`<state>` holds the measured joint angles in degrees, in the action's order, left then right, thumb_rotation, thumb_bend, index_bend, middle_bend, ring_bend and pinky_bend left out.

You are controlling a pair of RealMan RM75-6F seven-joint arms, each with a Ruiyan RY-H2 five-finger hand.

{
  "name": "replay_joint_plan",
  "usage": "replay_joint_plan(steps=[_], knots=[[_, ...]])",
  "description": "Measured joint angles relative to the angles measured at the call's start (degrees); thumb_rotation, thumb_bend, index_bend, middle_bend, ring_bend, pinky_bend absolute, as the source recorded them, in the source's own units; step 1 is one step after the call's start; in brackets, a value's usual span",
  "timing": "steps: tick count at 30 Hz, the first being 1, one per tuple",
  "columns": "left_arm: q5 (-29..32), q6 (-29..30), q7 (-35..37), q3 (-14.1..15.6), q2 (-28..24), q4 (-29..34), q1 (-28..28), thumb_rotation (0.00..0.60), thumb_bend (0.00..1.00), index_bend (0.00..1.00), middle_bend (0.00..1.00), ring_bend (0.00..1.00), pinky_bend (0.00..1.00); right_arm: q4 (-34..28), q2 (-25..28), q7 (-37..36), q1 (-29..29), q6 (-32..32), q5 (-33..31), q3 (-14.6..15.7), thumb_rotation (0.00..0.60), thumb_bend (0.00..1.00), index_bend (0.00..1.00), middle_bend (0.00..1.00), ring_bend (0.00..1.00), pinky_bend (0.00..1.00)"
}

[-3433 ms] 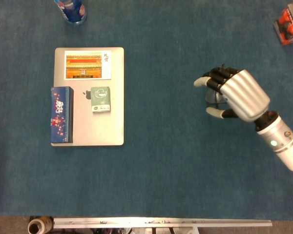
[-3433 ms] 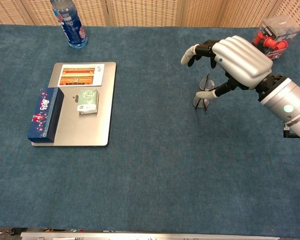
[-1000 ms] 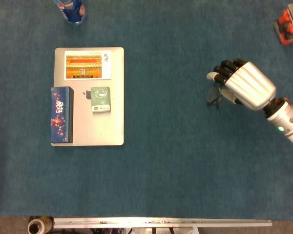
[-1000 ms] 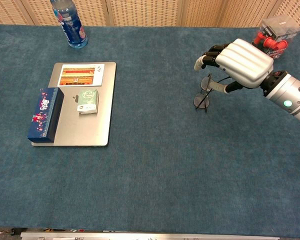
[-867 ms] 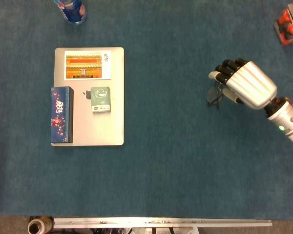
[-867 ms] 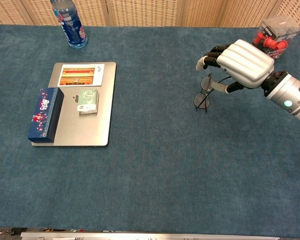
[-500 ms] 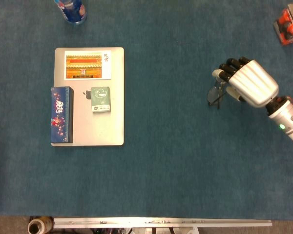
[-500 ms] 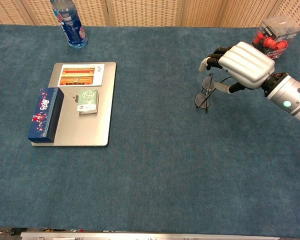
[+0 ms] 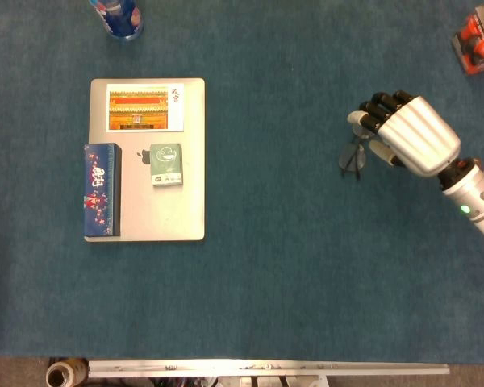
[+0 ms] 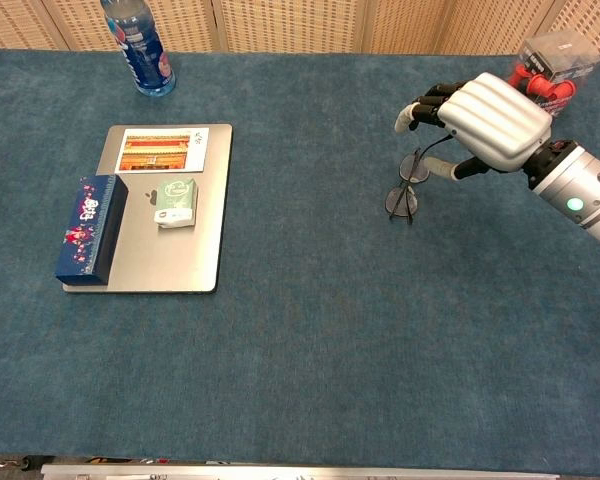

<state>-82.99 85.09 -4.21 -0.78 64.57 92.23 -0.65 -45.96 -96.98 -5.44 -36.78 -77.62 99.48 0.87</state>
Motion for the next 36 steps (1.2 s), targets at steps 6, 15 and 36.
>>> replay_joint_plan(steps=[6, 15, 36], knots=[[-0.12, -0.02, -0.10, 0.03, 0.07, 0.00, -0.04, 0.600, 0.00, 0.48, 0.46, 0.34, 0.44, -0.06, 0.16, 0.53, 0.24, -0.55, -0.63, -0.57, 0.600, 0.26, 0.37, 0.42, 0.34, 0.52], [0.00, -0.03, -0.12, 0.07, 0.03, 0.03, 0.03, 0.600, 0.00, 0.48, 0.46, 0.34, 0.44, 2.34, -1.76, 1.51, 0.41, 0.00, -2.18, -1.55, 0.600, 0.26, 0.37, 0.42, 0.34, 0.52], [0.31, 0.04, 1.16, 0.14, 0.20, -0.87, 0.42, 0.600, 0.00, 0.48, 0.46, 0.34, 0.44, 8.77, -7.01, -0.94, -0.96, 2.22, -4.44, -2.90, 0.600, 0.26, 0.37, 0.42, 0.34, 0.52]])
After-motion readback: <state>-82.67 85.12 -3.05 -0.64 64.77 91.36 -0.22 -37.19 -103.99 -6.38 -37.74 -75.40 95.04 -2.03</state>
